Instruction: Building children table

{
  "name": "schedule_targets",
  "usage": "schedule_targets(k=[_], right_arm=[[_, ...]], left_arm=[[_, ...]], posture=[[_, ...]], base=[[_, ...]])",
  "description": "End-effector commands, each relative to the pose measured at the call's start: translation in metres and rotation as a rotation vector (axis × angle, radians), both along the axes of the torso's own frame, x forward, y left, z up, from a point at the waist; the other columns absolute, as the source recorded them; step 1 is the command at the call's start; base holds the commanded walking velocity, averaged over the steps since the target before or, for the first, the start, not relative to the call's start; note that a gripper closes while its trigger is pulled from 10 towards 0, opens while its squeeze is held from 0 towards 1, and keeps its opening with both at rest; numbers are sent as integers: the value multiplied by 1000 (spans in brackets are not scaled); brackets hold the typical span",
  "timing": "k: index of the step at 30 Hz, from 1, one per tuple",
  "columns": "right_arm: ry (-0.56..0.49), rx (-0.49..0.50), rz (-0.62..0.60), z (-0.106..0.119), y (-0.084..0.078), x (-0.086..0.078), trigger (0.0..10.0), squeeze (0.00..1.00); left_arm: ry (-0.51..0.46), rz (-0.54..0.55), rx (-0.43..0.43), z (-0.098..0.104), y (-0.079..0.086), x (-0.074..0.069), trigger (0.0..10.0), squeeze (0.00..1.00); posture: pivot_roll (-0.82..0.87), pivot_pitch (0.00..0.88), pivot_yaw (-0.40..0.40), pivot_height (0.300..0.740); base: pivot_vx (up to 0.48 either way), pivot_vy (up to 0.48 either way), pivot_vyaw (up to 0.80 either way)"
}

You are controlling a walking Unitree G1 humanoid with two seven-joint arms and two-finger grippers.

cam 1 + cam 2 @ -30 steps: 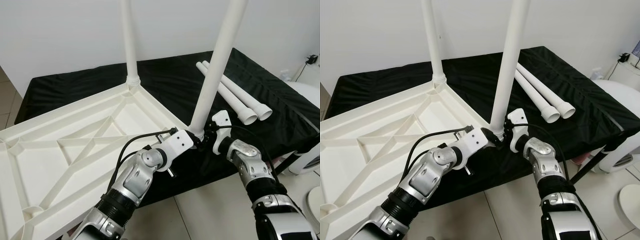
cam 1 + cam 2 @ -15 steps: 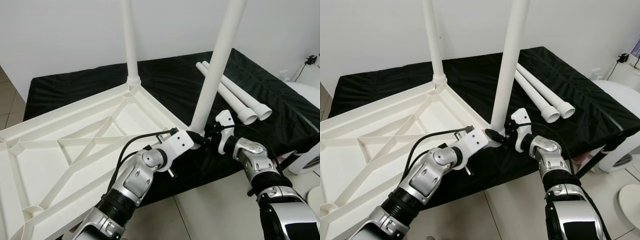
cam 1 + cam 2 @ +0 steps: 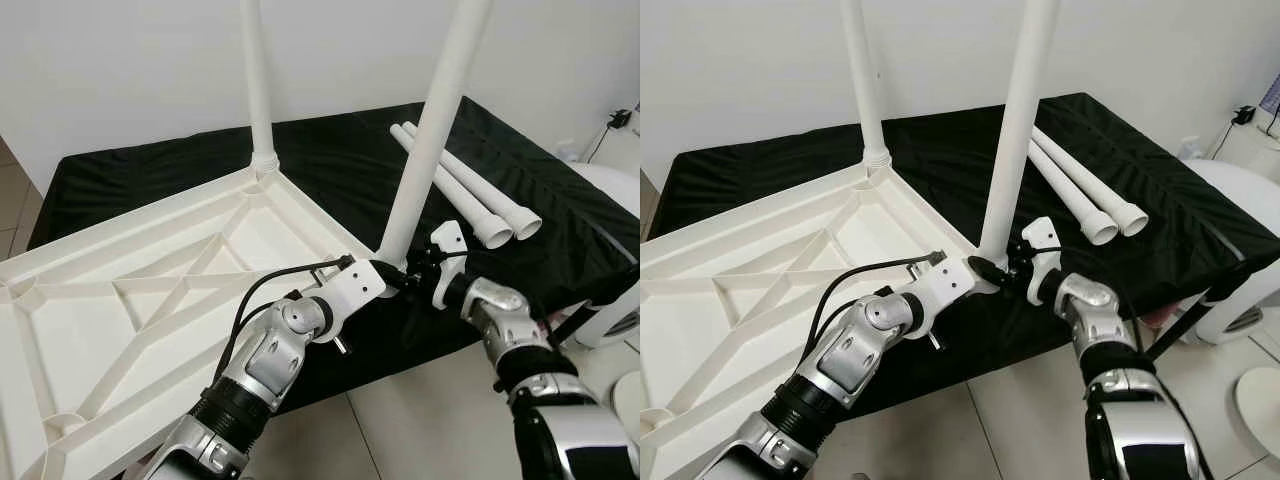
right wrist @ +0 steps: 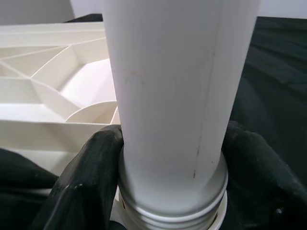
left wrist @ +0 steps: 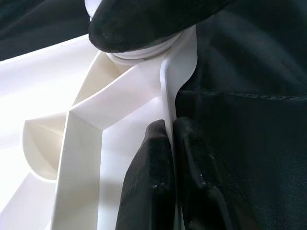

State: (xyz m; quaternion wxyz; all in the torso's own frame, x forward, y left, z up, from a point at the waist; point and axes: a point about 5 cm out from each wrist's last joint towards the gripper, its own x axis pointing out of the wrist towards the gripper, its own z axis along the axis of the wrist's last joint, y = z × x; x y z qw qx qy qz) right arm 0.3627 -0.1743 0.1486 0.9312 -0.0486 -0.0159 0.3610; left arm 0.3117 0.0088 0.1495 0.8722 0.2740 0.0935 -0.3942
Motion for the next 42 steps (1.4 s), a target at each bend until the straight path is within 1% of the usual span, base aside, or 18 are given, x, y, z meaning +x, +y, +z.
schedule_targets(k=[1, 4, 6, 7, 8, 12, 14, 18, 20, 22, 24, 25, 26, 27, 29, 33, 35, 42], right_arm=[[-52, 77, -77, 7, 3, 1, 10000, 0], [-78, 97, -137, 8, 9, -1, 10000, 0], [-78, 97, -137, 8, 9, -1, 10000, 0], [-88, 99, -206, 8, 15, 0, 10000, 0], [-92, 98, -233, 9, 19, -1, 10000, 0], [-108, 103, -260, 10, 27, -3, 10000, 0], [-117, 122, -294, 12, 36, -5, 10000, 0], [-116, 135, -310, 13, 40, -7, 10000, 0], [-119, 160, -372, 15, 52, -10, 10000, 0], [-119, 160, -372, 15, 52, -10, 10000, 0], [-114, 178, -508, 15, 57, -12, 10000, 0], [-114, 178, -508, 15, 57, -12, 10000, 0], [-110, 172, -663, 12, 58, -15, 10000, 0], [-110, 172, -663, 12, 58, -15, 10000, 0], [-114, 167, -750, 10, 60, -19, 10000, 0], [-94, 169, -791, 7, 63, -22, 10000, 0], [-95, 170, -808, 7, 70, -24, 10000, 0], [-101, 156, -838, 11, 68, -25, 10000, 0]], left_arm=[[-42, 28, 1, 4, -1, 1, 10000, 0], [-41, 31, 1, 4, 0, 0, 10000, 0], [-41, 31, 1, 4, 0, 0, 10000, 0], [-41, 31, 1, 3, 0, 0, 10000, 0], [-40, 31, 1, 3, -1, 0, 10000, 0], [-40, 31, 0, 4, -1, 0, 10000, 0], [-40, 31, 0, 3, -1, -1, 10000, 0], [-39, 31, 1, 3, 0, -1, 10000, 0], [-36, 27, 0, 2, -1, -2, 10000, 0], [-36, 27, 0, 2, -1, -2, 10000, 0], [-34, 25, -1, 2, -2, -4, 10000, 0], [-34, 25, -1, 2, -2, -4, 10000, 0], [-33, 22, 0, 2, -3, -4, 10000, 0], [-33, 22, 0, 2, -3, -4, 10000, 0], [-33, 19, 1, 1, -3, -4, 10000, 0], [-33, 18, 1, 1, -3, -4, 10000, 0], [-34, 15, 2, 1, -3, -4, 10000, 0], [-35, 13, 3, 2, -4, -4, 10000, 0]], posture=[[-113, 76, 24, 740], [-111, 76, 22, 740], [-111, 76, 22, 740], [-112, 76, 23, 740], [-112, 75, 24, 740], [-111, 74, 23, 740], [-110, 74, 21, 740], [-111, 73, 20, 740], [-111, 73, 17, 740], [-111, 73, 17, 740], [-112, 72, 17, 740], [-112, 72, 17, 740], [-112, 72, 17, 740], [-112, 72, 17, 740], [-111, 64, 17, 740], [-110, 61, 18, 740], [-108, 57, 17, 740], [-111, 54, 14, 740]], base=[[0, 0, 0], [0, 0, 0], [0, 0, 0], [0, 0, 0], [0, 0, 0], [0, 0, 0], [0, 0, 0], [0, 0, 0], [0, 0, 0], [0, 0, 0], [0, 0, 0], [0, 0, 0], [0, 0, 0], [0, 0, 0], [0, 0, 0], [0, 0, 0], [0, 0, 0], [0, 0, 0]])
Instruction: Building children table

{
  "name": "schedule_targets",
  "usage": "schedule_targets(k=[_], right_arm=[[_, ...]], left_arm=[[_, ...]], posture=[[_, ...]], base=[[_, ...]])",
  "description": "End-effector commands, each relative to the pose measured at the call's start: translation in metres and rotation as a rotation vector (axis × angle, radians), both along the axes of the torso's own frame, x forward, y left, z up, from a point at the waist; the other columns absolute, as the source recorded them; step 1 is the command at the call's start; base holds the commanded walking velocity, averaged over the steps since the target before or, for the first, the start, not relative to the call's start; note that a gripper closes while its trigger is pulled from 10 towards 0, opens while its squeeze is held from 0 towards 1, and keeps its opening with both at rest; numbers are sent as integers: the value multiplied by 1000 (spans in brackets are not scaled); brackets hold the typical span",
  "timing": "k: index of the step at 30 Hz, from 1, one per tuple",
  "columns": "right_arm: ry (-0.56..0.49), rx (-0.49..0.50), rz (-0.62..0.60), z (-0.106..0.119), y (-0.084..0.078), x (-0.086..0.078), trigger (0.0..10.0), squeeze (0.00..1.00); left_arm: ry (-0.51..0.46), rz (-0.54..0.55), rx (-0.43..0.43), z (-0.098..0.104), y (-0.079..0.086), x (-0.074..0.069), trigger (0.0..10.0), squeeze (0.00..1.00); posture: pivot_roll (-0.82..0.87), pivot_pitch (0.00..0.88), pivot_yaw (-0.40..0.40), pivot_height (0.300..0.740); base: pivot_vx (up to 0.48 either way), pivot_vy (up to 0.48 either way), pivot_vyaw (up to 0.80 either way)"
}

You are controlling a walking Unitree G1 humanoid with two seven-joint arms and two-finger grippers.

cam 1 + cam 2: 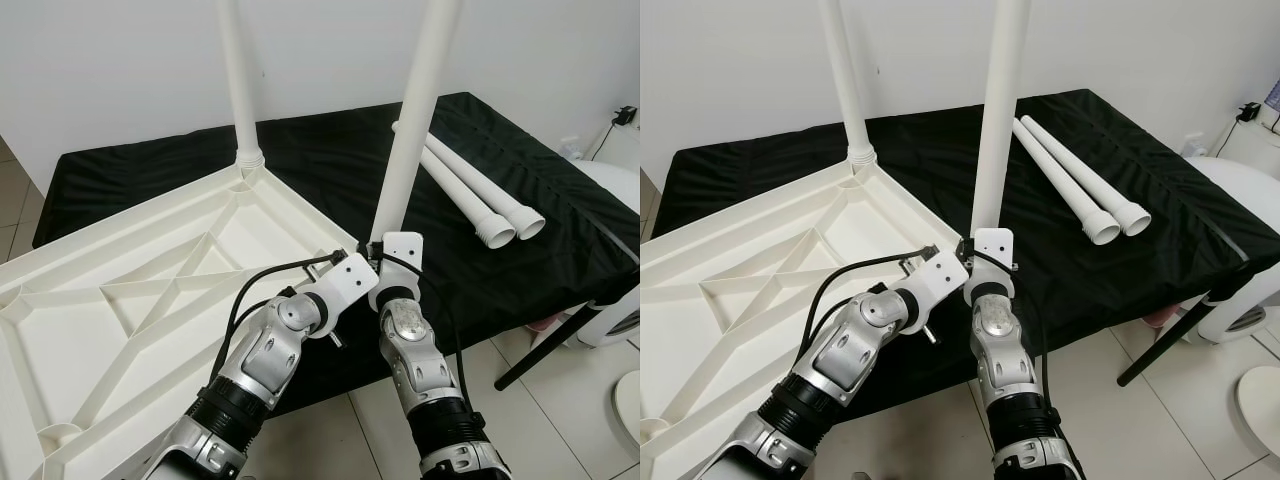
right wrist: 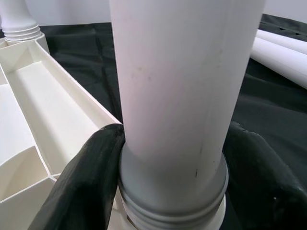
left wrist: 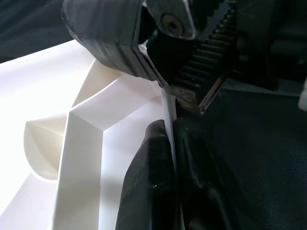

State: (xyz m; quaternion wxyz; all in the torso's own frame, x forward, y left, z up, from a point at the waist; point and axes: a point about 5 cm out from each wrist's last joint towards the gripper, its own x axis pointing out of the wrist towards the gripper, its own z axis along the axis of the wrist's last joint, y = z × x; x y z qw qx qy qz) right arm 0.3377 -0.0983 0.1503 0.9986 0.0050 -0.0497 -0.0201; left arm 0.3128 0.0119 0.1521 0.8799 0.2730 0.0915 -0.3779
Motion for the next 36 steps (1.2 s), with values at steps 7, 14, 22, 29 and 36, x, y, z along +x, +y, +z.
schedule_targets(k=[7, 14, 22, 29, 36], right_arm=[[-51, 27, -2, 10, -5, -3, 10000, 1000], [-51, 12, 67, 12, -10, 1, 10000, 1000], [-40, -18, 217, 13, -17, 6, 10000, 859], [-4, -90, 453, 10, -32, 14, 10000, 0], [60, -159, 730, 6, -46, 17, 10000, 0]], left_arm=[[-24, -19, 7, -1, -8, -5, 10000, 0], [-25, -20, 6, 0, -8, -5, 10000, 0], [-24, -18, 6, 0, -7, -4, 10000, 0], [-27, -12, 7, 1, -6, -2, 10000, 0], [-32, -11, 7, 3, -5, 0, 10000, 0]], posture=[[-112, 53, 13, 740], [-114, 57, 14, 740], [-115, 62, 17, 740], [-116, 66, 26, 740], [-111, 67, 30, 740]], base=[[0, 0, 0], [0, 0, 0], [0, 0, 0], [0, 0, 0], [0, 0, 0]])
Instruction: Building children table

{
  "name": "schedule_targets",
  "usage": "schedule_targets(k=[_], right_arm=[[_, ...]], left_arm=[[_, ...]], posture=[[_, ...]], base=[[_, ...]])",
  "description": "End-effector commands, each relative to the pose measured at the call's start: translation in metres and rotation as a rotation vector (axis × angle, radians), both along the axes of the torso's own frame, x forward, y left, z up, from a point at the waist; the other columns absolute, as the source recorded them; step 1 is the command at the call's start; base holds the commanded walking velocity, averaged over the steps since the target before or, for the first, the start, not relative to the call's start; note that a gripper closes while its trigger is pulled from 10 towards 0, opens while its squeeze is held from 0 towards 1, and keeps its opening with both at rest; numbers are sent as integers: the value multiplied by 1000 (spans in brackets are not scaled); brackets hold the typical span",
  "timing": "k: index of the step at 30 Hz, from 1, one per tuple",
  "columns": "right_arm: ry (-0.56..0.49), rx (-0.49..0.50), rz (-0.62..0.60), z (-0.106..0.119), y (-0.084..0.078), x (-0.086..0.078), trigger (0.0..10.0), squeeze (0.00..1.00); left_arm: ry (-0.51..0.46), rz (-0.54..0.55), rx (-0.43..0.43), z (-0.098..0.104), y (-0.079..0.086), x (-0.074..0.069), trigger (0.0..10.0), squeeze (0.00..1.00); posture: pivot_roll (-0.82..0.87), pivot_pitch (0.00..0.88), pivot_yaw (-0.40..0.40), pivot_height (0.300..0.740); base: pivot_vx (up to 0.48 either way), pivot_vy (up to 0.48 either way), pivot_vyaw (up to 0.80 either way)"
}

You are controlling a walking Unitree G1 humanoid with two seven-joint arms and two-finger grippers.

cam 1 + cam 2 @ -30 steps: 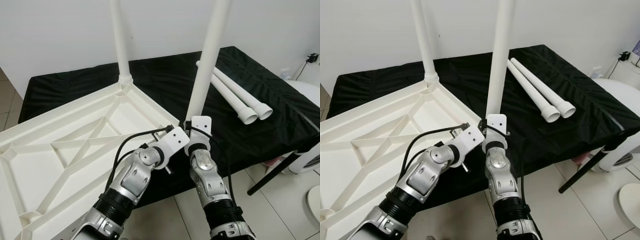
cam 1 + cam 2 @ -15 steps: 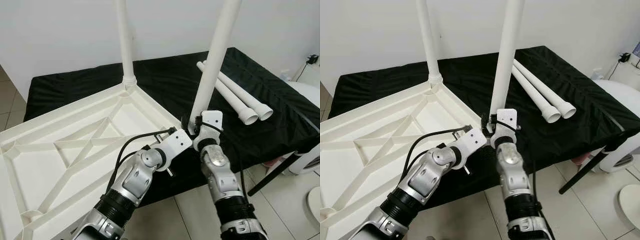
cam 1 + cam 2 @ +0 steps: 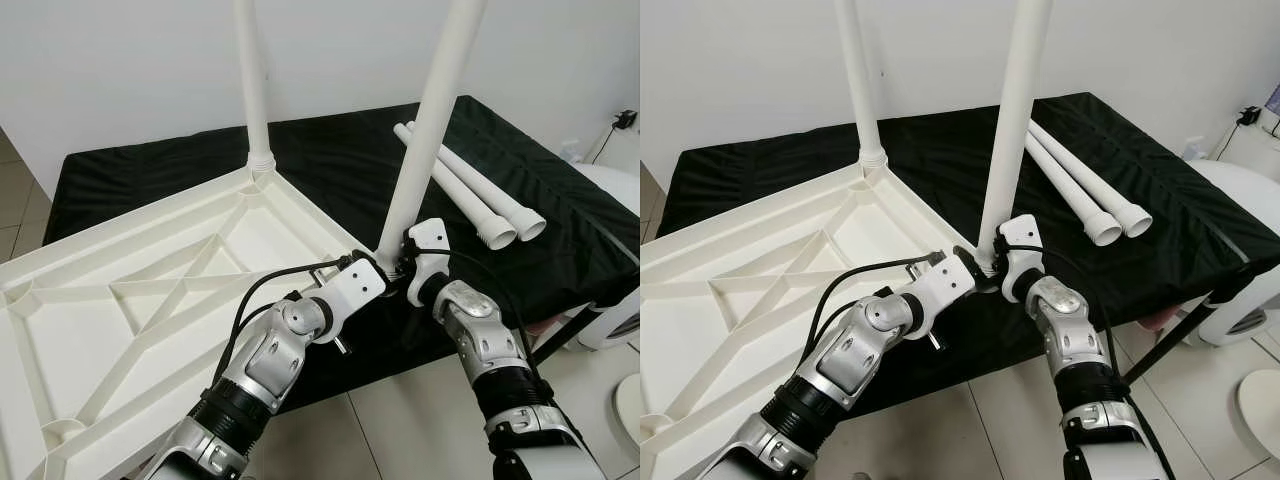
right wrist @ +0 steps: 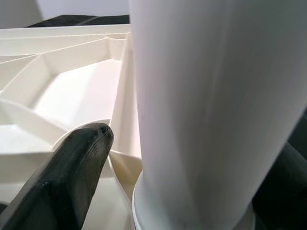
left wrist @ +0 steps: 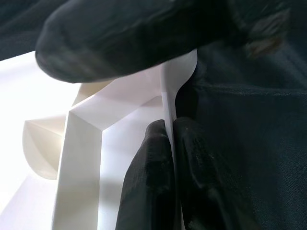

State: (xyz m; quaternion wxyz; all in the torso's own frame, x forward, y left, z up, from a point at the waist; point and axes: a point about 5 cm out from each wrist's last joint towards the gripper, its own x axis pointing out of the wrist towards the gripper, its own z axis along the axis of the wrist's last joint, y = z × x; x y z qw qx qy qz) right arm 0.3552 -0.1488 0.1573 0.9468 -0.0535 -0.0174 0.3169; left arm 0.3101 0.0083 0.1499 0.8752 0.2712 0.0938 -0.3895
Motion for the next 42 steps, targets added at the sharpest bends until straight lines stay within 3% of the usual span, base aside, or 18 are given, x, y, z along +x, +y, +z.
schedule_targets(k=[1, 5, 22, 23, 25, 26, 42], right_arm=[[2, -7, 51, -1, 5, -1, 10000, 0], [5, -42, 146, -1, 0, -1, 10000, 0], [-61, -117, 290, 19, -9, 5, 10000, 0], [-56, -127, 300, 18, -10, 6, 1490, 0], [-53, -132, 302, 18, -11, 7, 1490, 0], [-45, -138, 306, 16, -12, 7, 0, 0], [-5, -158, 294, 4, -24, 4, 0, 0]], left_arm=[[-45, 11, 8, 5, -1, 2, 10000, 0], [-45, 13, 9, 5, -1, 2, 10000, 0], [-43, 9, 8, 5, -1, 1, 10000, 0], [-43, 8, 8, 5, -2, 1, 10000, 0], [-42, 8, 8, 5, -2, 1, 10000, 0], [-42, 8, 7, 5, -2, 1, 10000, 0], [-40, 10, 6, 5, -2, 1, 10000, 0]], posture=[[-111, 67, 30, 740], [-109, 67, 30, 740], [-107, 69, 36, 740], [-108, 69, 35, 740], [-108, 69, 35, 740], [-108, 69, 35, 740], [-108, 68, 33, 740]], base=[[0, 0, 0], [0, 0, 0], [0, 0, 0], [0, 0, 0], [0, 0, 0], [0, 0, 0], [0, 0, 0]])
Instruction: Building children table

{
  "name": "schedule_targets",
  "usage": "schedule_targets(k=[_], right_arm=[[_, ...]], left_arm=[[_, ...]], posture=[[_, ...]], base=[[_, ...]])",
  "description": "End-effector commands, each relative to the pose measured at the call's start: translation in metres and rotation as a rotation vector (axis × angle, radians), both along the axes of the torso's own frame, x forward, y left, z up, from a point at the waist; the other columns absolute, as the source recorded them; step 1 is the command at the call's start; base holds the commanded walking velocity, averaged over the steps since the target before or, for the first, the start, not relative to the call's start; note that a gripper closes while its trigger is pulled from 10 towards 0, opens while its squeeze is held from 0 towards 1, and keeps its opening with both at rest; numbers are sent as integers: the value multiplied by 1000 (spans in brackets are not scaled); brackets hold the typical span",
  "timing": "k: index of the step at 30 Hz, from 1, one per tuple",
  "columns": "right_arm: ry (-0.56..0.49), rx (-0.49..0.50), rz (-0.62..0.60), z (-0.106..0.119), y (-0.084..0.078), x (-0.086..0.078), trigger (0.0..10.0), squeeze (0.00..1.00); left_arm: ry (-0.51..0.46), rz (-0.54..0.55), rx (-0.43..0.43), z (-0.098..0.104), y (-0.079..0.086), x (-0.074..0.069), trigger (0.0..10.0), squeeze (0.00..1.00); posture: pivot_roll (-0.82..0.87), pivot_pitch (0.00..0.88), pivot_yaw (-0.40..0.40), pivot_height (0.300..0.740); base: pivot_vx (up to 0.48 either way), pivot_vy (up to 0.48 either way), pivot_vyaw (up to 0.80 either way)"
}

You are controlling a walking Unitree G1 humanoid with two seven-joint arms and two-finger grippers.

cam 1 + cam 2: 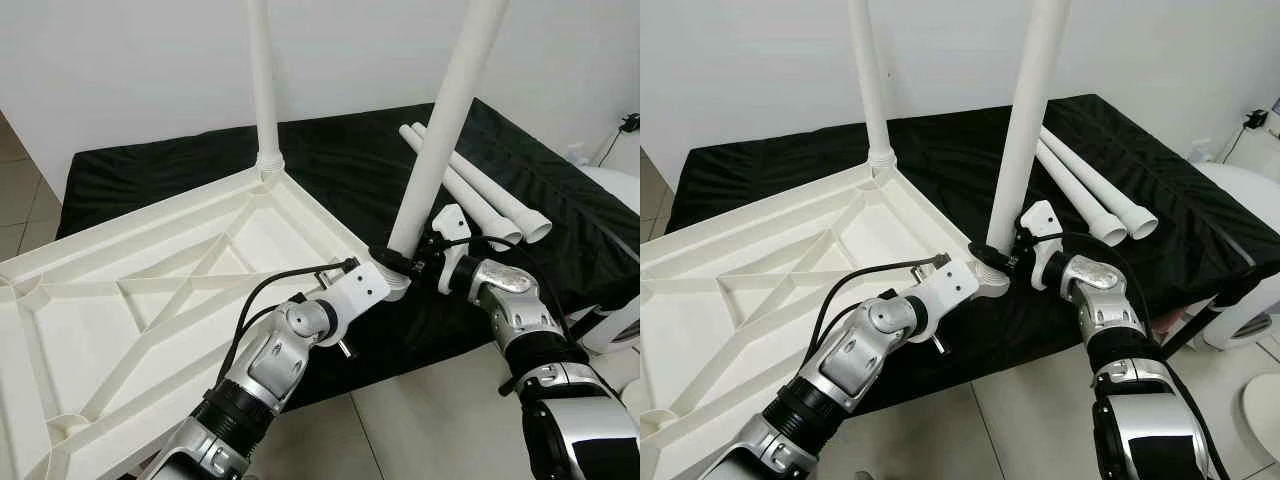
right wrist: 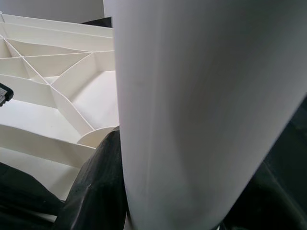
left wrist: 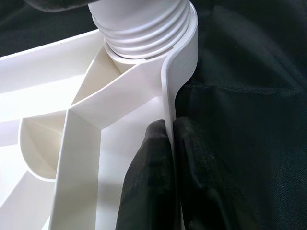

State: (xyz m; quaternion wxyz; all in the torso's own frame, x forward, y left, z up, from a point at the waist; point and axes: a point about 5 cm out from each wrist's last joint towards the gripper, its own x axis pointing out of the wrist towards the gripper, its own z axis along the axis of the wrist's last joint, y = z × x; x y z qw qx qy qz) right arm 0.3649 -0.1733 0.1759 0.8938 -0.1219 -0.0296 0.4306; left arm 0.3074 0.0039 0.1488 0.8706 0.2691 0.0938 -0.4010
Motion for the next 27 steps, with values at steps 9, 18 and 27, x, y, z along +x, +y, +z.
schedule_targets(k=[9, 18, 27], right_arm=[[42, 96, -86, -21, 5, -7, 10000, 0], [32, 159, -300, -21, 13, -1, 10000, 0], [-4, 280, -502, -13, 37, -2, 10000, 0]], left_arm=[[-49, 31, 9, 5, 2, 2, 10000, 0], [-48, 32, 9, 4, 1, 2, 10000, 0], [-51, 31, 13, 3, 3, 1, 10000, 0]], posture=[[-107, 57, 20, 740], [-105, 51, 15, 740], [-102, 44, 13, 740]], base=[[0, 0, 0], [0, 0, 0], [0, 0, 0]])
